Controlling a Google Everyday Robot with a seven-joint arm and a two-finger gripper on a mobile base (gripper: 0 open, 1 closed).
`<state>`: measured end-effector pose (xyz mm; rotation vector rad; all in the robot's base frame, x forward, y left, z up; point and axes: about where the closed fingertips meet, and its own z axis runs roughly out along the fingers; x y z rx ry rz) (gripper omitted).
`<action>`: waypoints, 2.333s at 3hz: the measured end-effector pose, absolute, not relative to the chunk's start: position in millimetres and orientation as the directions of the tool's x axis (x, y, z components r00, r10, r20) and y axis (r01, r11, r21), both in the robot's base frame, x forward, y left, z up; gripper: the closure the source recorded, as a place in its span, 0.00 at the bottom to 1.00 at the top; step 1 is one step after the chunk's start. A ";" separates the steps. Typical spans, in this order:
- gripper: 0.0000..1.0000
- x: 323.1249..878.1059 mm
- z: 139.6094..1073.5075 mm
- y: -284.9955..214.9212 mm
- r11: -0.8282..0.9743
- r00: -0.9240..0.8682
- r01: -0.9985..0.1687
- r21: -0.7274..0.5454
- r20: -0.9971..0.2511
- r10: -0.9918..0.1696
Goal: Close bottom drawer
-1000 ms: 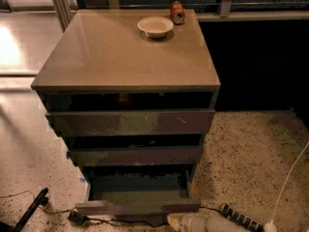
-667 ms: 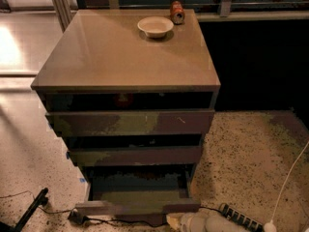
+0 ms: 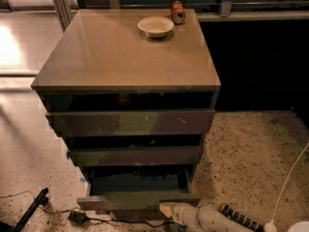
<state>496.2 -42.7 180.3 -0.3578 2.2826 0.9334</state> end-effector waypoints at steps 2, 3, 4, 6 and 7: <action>1.00 560.4 242.1 -10.1 0.701 -0.643 -0.521 0.486 -0.764 0.051; 1.00 562.3 244.2 -6.1 0.691 -0.648 -0.523 0.498 -0.760 0.058; 1.00 550.0 243.9 -9.5 0.681 -0.687 -0.517 0.518 -0.726 0.031; 1.00 492.0 210.7 -56.9 0.723 -0.807 -0.430 0.541 -0.589 -0.039; 1.00 486.4 205.0 -62.8 0.730 -0.815 -0.422 0.538 -0.578 -0.045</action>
Offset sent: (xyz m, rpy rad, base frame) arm 0.1005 0.0392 0.1133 0.0622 -0.2886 -0.0531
